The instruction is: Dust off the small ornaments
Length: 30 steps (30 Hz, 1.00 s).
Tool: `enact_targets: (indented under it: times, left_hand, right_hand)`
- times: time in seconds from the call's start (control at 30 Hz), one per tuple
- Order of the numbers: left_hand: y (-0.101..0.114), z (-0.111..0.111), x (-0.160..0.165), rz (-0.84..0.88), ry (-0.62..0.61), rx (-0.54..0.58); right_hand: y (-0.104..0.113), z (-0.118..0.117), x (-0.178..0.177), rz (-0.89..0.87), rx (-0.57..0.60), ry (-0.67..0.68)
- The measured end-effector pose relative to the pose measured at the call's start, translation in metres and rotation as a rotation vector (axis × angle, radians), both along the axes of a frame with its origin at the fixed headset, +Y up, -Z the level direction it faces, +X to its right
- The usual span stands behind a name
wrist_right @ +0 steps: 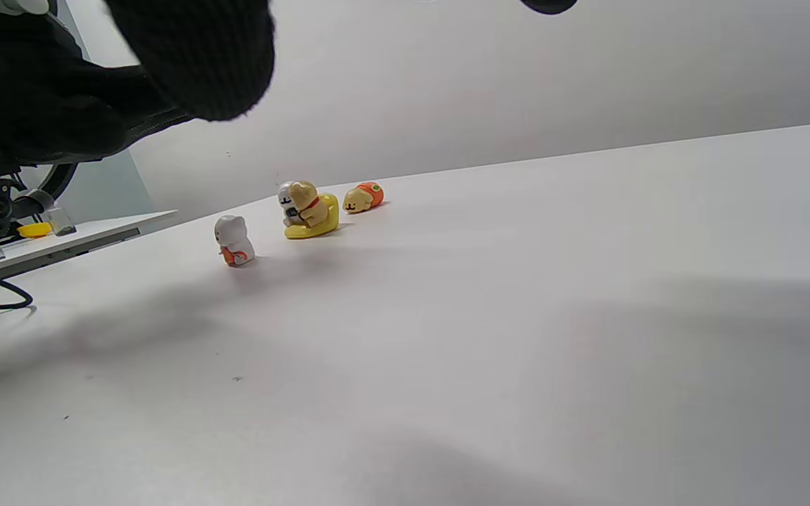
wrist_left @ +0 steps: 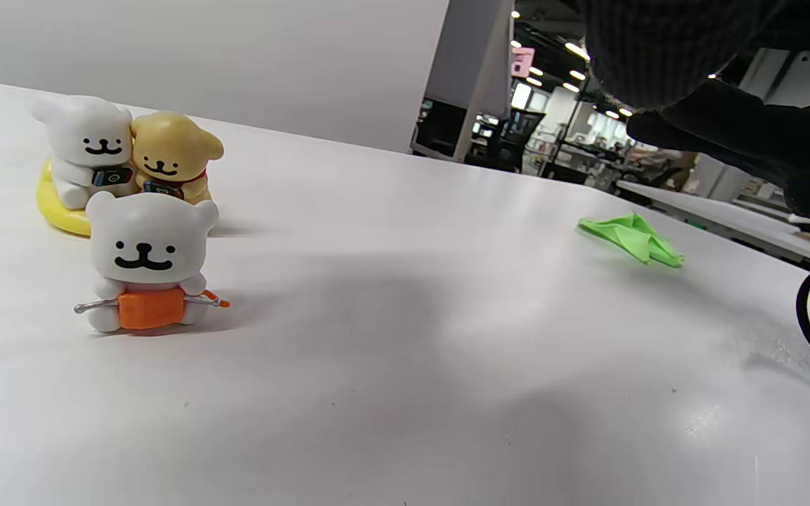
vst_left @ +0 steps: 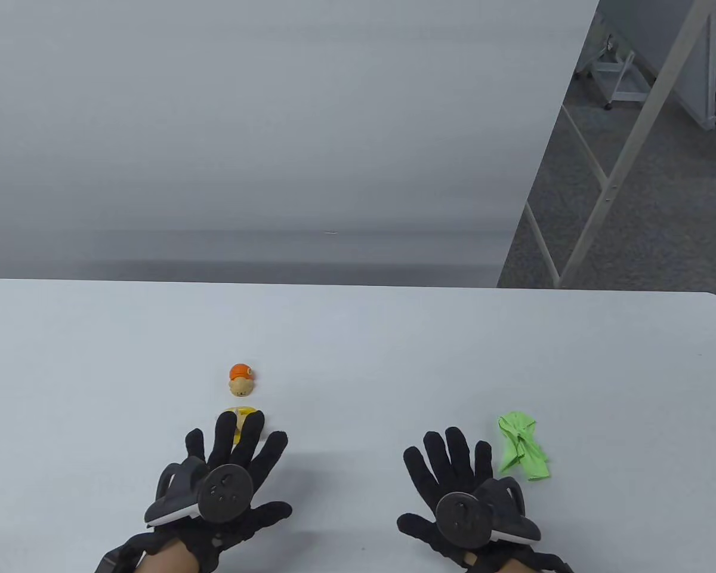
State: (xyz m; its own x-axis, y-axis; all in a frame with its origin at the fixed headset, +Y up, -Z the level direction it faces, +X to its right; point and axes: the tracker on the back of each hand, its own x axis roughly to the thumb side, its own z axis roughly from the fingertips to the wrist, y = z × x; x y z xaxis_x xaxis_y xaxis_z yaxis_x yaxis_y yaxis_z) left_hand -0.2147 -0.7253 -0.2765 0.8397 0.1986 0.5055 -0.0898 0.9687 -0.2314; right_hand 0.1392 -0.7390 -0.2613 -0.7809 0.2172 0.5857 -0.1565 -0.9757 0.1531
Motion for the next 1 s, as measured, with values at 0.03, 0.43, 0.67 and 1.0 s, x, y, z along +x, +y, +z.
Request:
enact_targets:
  times: [0.03,0.43,0.67,1.0]
  left_hand:
    - [0.000,0.000,0.000,0.003,0.000,-0.001]
    - [-0.001,-0.001,0.000,0.001,0.001,-0.008]
    - [-0.001,-0.001,-0.001,0.001,0.006,-0.010]
    - [0.000,-0.002,-0.002,0.006,0.010,-0.011]
  right_hand:
    - [0.000,0.000,0.000,0.001,-0.001,0.000]
    - [0.000,0.001,0.000,-0.002,-0.004,-0.002]
    - [-0.001,0.001,0.000,-0.006,-0.005,-0.008]
    - [0.026,-0.011,0.011,-0.018,0.029,-0.096]
